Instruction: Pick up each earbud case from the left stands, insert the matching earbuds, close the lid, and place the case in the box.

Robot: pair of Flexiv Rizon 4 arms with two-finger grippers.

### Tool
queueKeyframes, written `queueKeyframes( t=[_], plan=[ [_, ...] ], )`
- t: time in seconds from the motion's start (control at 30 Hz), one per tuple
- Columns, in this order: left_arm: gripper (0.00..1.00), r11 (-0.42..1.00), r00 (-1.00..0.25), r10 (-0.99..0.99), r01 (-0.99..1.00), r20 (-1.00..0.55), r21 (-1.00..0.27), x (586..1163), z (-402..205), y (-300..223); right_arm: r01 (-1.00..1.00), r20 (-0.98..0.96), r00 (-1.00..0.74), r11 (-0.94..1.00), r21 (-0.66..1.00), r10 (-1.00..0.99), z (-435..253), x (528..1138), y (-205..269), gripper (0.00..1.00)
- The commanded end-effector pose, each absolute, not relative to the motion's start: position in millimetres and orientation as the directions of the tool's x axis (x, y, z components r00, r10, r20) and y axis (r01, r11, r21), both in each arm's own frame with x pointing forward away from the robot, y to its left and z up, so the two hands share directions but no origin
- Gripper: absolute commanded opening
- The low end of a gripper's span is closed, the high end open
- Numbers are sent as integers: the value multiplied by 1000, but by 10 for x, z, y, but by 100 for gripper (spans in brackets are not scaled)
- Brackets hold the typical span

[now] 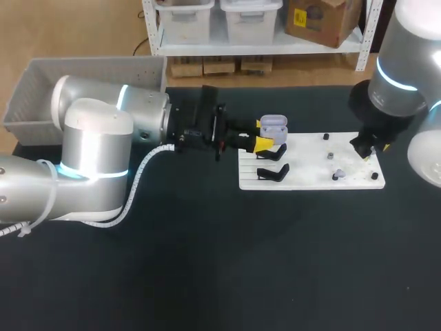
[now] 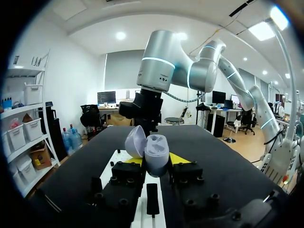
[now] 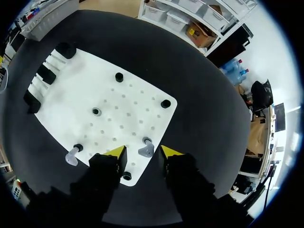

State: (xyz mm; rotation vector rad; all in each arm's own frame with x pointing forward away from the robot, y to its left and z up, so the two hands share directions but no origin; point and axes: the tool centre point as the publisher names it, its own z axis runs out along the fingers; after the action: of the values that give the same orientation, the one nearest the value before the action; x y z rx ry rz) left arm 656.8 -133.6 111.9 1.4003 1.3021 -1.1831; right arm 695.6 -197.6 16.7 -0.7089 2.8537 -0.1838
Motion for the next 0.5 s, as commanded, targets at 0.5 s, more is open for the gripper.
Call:
queueKeyframes(
  t=[0.5],
  plan=[
    [0,-82,4,179,997,-984,-11,6574,1121,-1339,-452,-157,-865,876,-167,-477,171,6938,-1963,31]
  ],
)
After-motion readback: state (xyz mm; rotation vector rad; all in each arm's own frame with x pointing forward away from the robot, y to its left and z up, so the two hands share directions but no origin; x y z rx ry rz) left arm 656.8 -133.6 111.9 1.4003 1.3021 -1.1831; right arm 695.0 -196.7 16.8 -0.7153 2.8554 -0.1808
